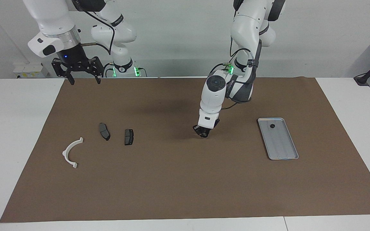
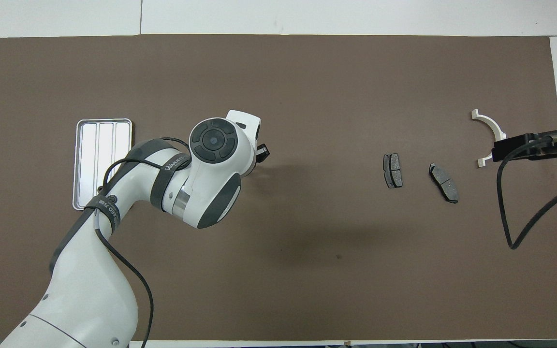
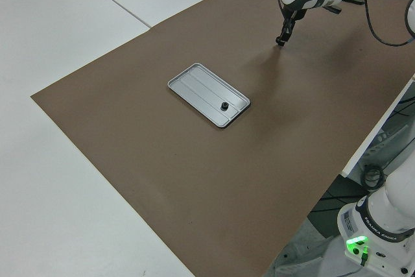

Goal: Place bearing gear from tray to pile
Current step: 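Carry the bearing gear with the left gripper to mid-table and release it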

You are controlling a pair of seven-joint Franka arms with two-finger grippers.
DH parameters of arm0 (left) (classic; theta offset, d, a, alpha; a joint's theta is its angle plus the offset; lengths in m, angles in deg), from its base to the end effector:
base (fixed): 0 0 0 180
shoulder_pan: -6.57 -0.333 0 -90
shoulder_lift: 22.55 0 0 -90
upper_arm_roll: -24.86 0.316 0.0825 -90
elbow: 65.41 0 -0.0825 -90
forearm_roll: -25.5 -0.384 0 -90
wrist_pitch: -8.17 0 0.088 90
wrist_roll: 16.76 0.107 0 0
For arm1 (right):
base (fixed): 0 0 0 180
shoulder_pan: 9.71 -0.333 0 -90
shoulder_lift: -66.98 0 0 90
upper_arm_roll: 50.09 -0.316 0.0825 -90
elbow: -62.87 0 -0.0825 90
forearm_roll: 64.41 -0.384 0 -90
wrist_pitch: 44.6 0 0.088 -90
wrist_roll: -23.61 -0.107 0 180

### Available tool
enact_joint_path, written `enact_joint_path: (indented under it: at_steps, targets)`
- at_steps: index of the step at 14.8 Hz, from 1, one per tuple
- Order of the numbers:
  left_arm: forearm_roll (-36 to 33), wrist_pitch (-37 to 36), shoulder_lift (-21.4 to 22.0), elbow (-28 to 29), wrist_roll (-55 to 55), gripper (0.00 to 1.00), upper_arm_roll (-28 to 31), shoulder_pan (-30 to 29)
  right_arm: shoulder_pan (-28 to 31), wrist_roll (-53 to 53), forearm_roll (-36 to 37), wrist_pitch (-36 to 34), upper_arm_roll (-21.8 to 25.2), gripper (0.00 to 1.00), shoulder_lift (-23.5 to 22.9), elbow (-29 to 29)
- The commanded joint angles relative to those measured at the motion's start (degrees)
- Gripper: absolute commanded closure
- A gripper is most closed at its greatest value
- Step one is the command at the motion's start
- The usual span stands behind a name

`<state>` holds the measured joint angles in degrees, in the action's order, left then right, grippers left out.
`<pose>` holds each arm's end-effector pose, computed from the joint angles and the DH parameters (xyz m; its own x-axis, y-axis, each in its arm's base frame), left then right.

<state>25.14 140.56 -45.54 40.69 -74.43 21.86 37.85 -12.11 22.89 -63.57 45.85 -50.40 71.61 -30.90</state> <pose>0.5330 -0.3605 0.3121 0.9172 0.3980 0.0179 0.3965 -0.9163 0.0574 0.5293 0.0236 0.6379 0.9991 0.0348 0.0230 0.0345 -0.9993 0.0148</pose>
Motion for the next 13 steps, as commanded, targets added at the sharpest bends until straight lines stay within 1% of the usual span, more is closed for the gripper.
enact_joint_path:
  at_steps: [1, 2, 3, 4, 5, 6, 9, 10, 11, 13]
  targets:
    - [0.9, 1.7, 0.3, 0.9, -0.2, 0.65, 0.9, 0.7, 0.8, -0.4, -1.3, 0.2, -0.3, 0.00, 1.6, -2.0]
    - [0.9, 2.2, 0.3, 1.2, -0.2, 0.64, 0.9, 0.7, 0.8, -0.5, -1.3, 0.2, -0.3, 0.00, 1.6, -2.0]
    - [0.8, 3.2, 0.4, 2.0, -0.3, 0.59, 0.9, 0.8, 0.8, -0.5, -1.3, 0.2, -0.3, 0.00, 1.6, -2.1]
    - [0.8, 3.8, 0.5, 2.5, -0.4, 0.48, 0.9, 0.8, 0.8, -0.4, -1.3, 0.2, -0.3, 0.00, 1.7, -2.3]
    - [0.8, 3.9, 0.5, 2.7, -0.4, 0.23, 0.9, 0.8, 0.7, -0.4, -1.2, 0.3, -0.3, 0.00, 1.7, -2.6]
    - [0.8, 3.4, 0.5, 2.4, -0.4, 0.00, 1.0, 0.8, 0.7, -0.4, -1.2, 0.4, -0.3, 0.00, 1.9, -2.7]
    - [0.3, -1.3, 1.2, 1.8, 0.5, 0.00, 1.1, 0.1, 0.7, -0.4, -1.2, 0.6, -0.3, 0.00, 2.1, -3.2]
    - [0.2, -3.4, 3.0, 2.6, 3.1, 0.00, 1.2, -0.4, 0.7, -0.7, -1.2, 0.6, -0.3, 0.00, 2.1, -3.2]
    - [0.2, -5.6, 6.0, 5.2, 8.5, 0.00, 1.1, -2.6, 0.5, -0.9, -1.3, 0.6, -0.3, 0.00, 2.1, -3.2]
    - [0.2, -6.7, 13.3, 11.8, 20.1, 0.00, 1.0, -8.2, -0.1, -1.3, -1.4, 0.6, -0.7, 0.00, 2.1, -3.4]
